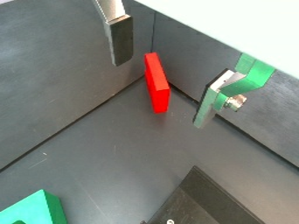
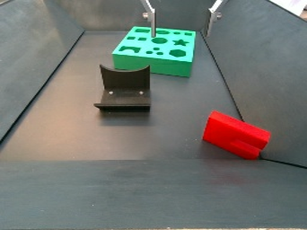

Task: Pick up the double-square object. Move up. Place the double-square object on the fixture. Regrasp the double-square object. Move to above the board. Insert the double-square object.
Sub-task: Pick up the double-square object.

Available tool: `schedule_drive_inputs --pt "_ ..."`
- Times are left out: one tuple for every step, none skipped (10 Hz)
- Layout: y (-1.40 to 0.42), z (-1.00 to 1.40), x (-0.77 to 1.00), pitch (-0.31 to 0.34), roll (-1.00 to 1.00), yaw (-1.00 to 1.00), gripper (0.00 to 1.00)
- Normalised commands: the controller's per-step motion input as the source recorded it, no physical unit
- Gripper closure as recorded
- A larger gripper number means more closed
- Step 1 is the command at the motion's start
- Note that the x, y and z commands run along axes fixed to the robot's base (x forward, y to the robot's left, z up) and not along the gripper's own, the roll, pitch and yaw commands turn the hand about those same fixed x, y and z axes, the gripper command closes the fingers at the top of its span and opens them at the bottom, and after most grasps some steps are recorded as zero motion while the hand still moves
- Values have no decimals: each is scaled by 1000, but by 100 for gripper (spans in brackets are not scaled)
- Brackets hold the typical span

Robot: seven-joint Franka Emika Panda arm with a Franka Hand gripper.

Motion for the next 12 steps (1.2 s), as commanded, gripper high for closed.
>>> schedule_drive_inputs --pt "394 -314 -329 -103 -3 329 0" --pt "657 -526 -460 -99 -81 497 0" --pt "640 -560 -420 -114 -54 549 0" --pt "586 -603 -300 -114 -66 649 0" --pt "460 -611 0 -130 -150 589 0" --pt "529 -726 -31 -151 -139 580 0" --pt "546 -786 -54 -147 -106 620 0" --pt "543 -897 -49 -111 -60 677 0" --pt "429 -929 0 -97 -36 663 0" --pt "351 -1000 -60 -89 0 634 0" --pt "180 -1000 -160 -64 30 603 0" --pt "66 -1000 -166 -53 49 597 0"
